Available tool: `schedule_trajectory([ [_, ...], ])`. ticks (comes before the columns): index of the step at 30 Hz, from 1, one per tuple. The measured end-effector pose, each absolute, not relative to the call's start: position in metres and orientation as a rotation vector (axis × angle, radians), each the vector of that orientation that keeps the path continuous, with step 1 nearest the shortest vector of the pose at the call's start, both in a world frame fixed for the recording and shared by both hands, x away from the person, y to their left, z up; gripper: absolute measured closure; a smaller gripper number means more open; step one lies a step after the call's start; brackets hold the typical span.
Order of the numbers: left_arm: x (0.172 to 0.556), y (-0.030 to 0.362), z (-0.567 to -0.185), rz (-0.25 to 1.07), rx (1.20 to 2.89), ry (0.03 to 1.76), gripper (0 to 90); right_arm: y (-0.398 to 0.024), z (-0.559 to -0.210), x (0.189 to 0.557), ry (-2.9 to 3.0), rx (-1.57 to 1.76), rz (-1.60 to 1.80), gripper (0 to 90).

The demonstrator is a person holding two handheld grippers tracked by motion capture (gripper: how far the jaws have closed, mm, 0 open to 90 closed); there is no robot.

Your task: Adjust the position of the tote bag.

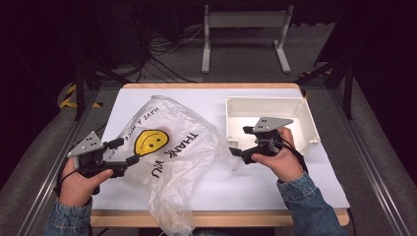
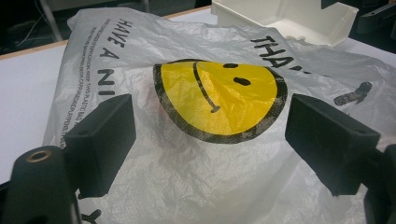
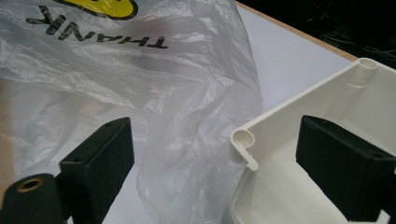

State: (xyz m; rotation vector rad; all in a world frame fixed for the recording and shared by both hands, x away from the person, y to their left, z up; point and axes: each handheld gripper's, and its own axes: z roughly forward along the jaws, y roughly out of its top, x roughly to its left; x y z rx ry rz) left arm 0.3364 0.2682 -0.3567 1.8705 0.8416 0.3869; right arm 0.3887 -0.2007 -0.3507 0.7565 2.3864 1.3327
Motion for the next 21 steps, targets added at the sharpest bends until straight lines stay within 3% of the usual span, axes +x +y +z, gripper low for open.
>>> schedule_trajectory([
  [21,0.331,0.263,-0.352,0.359,1.879,0.815,16.1,-0.160,-0.362,0.383,2.417,0.699,1.317,8.0],
])
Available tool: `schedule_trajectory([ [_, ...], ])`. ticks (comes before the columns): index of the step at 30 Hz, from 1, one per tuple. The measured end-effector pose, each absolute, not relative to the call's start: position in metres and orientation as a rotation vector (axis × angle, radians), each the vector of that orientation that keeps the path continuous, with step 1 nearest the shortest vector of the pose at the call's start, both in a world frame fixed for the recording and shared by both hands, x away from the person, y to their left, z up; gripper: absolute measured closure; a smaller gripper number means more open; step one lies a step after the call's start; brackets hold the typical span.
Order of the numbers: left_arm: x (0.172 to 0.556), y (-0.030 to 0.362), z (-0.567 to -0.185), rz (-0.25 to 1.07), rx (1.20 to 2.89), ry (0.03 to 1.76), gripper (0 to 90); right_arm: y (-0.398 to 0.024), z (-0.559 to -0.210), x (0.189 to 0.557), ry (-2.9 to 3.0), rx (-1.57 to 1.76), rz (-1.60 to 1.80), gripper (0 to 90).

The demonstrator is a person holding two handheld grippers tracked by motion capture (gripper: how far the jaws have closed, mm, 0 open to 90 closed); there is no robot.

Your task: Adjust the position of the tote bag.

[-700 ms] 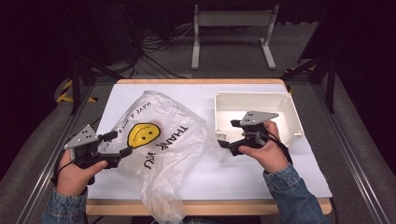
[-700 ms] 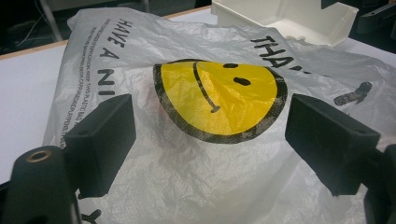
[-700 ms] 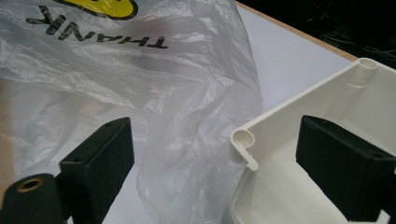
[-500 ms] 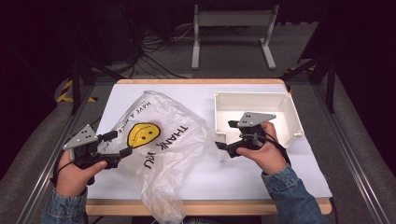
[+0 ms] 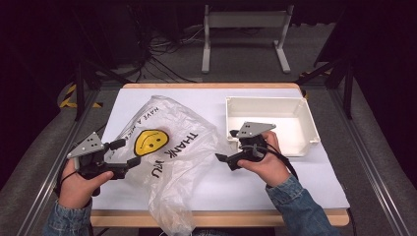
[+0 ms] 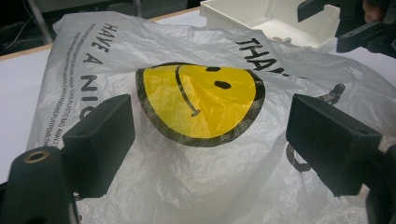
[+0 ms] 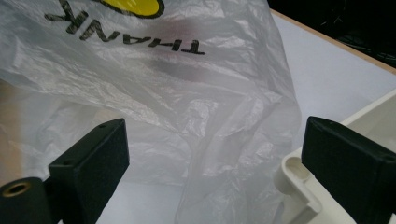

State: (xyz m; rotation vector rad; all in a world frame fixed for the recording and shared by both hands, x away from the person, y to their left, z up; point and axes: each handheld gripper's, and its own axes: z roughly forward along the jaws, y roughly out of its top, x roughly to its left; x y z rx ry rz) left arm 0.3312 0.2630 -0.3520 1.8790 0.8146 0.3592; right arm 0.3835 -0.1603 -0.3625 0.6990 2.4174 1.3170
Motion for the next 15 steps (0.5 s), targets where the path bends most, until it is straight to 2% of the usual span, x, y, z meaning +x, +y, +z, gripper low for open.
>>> schedule_trajectory([
  [6,0.330,0.260,-0.352,0.350,1.889,0.797,15.7,-0.149,-0.375,0.385,2.447,0.703,1.293,10.4],
  [9,0.330,0.259,-0.353,0.343,1.890,0.798,15.6,-0.146,-0.379,0.385,2.461,0.689,1.278,14.8],
  [12,0.331,0.257,-0.354,0.341,1.896,0.791,15.3,-0.144,-0.381,0.385,2.461,0.681,1.263,26.3],
  [15,0.331,0.256,-0.354,0.334,1.912,0.774,15.0,-0.145,-0.381,0.384,2.484,0.671,1.224,47.3],
])
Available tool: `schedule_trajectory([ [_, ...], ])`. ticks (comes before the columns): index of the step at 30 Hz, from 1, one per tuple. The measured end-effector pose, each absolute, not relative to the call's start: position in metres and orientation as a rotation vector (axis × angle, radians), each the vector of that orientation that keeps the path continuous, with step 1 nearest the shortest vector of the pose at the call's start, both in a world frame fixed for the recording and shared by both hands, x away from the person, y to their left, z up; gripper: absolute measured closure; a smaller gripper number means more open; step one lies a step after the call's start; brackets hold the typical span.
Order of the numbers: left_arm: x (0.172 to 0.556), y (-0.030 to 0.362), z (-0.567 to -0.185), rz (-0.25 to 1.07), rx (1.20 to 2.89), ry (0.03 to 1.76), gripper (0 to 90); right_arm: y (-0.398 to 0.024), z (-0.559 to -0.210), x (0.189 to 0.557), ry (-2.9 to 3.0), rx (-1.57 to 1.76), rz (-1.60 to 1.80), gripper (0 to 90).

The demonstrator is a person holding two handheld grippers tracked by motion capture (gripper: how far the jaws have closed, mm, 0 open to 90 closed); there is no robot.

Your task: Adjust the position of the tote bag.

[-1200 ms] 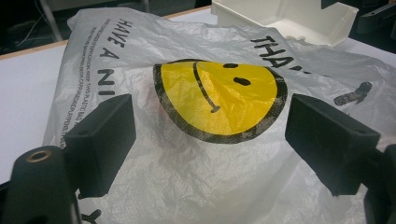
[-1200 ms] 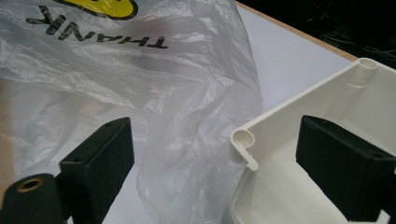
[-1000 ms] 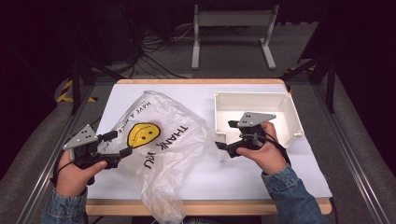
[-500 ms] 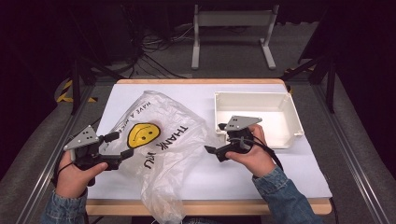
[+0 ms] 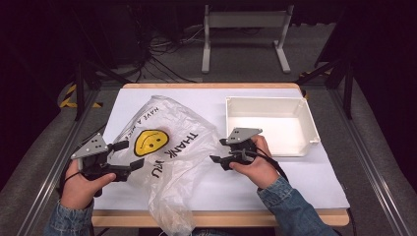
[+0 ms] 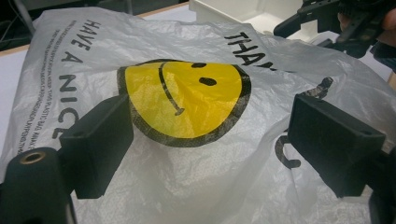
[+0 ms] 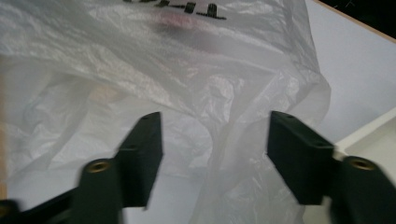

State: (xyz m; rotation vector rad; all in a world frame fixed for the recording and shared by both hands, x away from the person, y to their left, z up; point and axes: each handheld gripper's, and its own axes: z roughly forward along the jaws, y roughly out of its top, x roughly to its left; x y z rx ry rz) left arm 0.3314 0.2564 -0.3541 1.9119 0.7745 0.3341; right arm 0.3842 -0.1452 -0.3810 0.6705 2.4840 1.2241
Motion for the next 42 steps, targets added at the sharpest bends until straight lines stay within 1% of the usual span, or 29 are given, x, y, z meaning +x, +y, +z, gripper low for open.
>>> schedule_trajectory([
  [1,0.331,0.256,-0.354,0.329,1.914,0.777,15.0,-0.146,-0.381,0.384,2.488,0.668,1.214,53.7],
  [4,0.331,0.254,-0.354,0.331,1.917,0.771,14.9,-0.149,-0.378,0.383,2.518,0.676,1.210,77.0],
  [6,0.331,0.254,-0.354,0.333,1.919,0.764,14.9,-0.150,-0.375,0.382,2.537,0.681,1.208,87.1],
  [7,0.330,0.254,-0.354,0.334,1.917,0.766,14.9,-0.151,-0.374,0.381,2.542,0.679,1.207,89.3],
  [15,0.326,0.249,-0.350,0.317,1.912,0.737,14.7,-0.154,-0.358,0.370,2.566,0.687,1.233,90.0],
  [22,0.316,0.233,-0.340,0.240,1.893,0.618,11.6,-0.157,-0.347,0.362,2.553,0.680,1.259,90.0],
  [31,0.298,0.200,-0.332,0.272,1.931,0.515,5.6,-0.158,-0.349,0.364,2.535,0.705,1.271,89.1],
  [39,0.295,0.182,-0.338,0.259,1.970,0.474,1.9,-0.158,-0.348,0.365,2.514,0.719,1.283,86.6],
  [42,0.294,0.175,-0.342,0.288,2.021,0.448,1.4,-0.158,-0.348,0.365,2.512,0.719,1.284,86.7],
])
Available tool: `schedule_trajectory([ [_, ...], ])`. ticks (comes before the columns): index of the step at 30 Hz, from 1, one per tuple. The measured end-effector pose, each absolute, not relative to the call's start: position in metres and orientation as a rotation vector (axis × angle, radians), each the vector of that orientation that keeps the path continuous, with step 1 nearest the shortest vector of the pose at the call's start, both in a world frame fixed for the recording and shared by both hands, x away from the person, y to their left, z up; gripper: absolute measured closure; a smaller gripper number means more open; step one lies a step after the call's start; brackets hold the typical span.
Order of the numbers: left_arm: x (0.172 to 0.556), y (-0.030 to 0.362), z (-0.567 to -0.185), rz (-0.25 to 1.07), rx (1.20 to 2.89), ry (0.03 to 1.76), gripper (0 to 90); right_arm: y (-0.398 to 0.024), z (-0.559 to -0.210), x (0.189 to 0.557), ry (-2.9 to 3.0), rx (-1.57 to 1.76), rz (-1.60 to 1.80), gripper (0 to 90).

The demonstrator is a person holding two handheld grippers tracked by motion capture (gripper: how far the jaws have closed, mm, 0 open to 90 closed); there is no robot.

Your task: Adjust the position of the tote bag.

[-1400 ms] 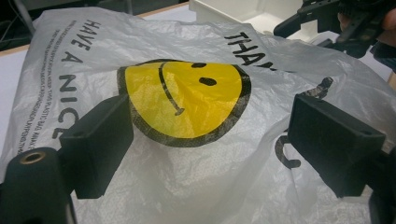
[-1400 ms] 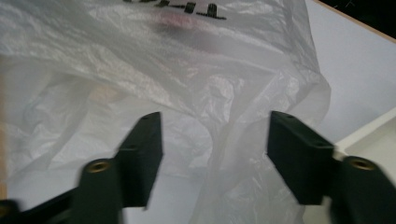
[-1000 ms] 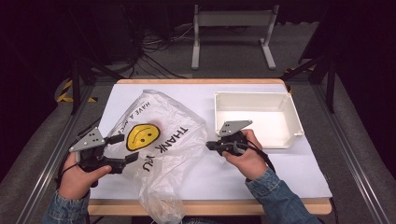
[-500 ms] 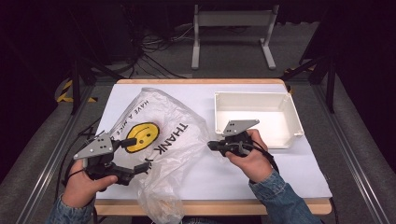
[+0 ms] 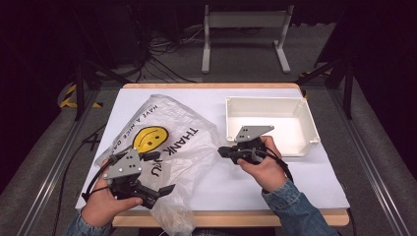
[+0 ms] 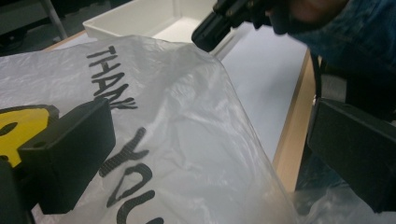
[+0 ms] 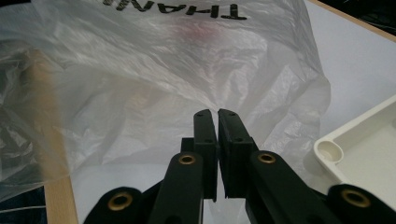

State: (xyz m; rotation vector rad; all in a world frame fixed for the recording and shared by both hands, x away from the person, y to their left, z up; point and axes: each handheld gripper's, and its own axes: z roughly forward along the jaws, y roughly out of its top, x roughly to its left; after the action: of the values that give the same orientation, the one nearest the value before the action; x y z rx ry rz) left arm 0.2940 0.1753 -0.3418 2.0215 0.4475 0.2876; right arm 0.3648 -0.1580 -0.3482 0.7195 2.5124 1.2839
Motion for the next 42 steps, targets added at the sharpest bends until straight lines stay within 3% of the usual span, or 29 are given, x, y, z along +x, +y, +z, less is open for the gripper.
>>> schedule_trajectory([
  [16,0.310,0.175,-0.363,0.418,2.137,0.591,8.1,-0.158,-0.343,0.361,2.504,0.710,1.337,90.0],
  [25,0.307,0.169,-0.360,0.333,2.061,0.516,5.1,-0.158,-0.341,0.360,2.495,0.712,1.366,90.0],
  [31,0.306,0.161,-0.365,0.343,2.108,0.493,3.0,-0.159,-0.341,0.360,2.496,0.710,1.384,89.8],
  [33,0.304,0.159,-0.365,0.340,2.116,0.484,2.6,-0.158,-0.342,0.360,2.497,0.711,1.384,81.8],
  [35,0.303,0.158,-0.364,0.342,2.123,0.474,2.5,-0.156,-0.344,0.361,2.473,0.699,1.347,55.6],
  [37,0.303,0.157,-0.364,0.346,2.128,0.474,2.6,-0.154,-0.346,0.362,2.461,0.700,1.327,43.7],
  [42,0.305,0.158,-0.368,0.389,2.166,0.503,4.5,-0.149,-0.352,0.364,2.443,0.699,1.260,30.9],
])
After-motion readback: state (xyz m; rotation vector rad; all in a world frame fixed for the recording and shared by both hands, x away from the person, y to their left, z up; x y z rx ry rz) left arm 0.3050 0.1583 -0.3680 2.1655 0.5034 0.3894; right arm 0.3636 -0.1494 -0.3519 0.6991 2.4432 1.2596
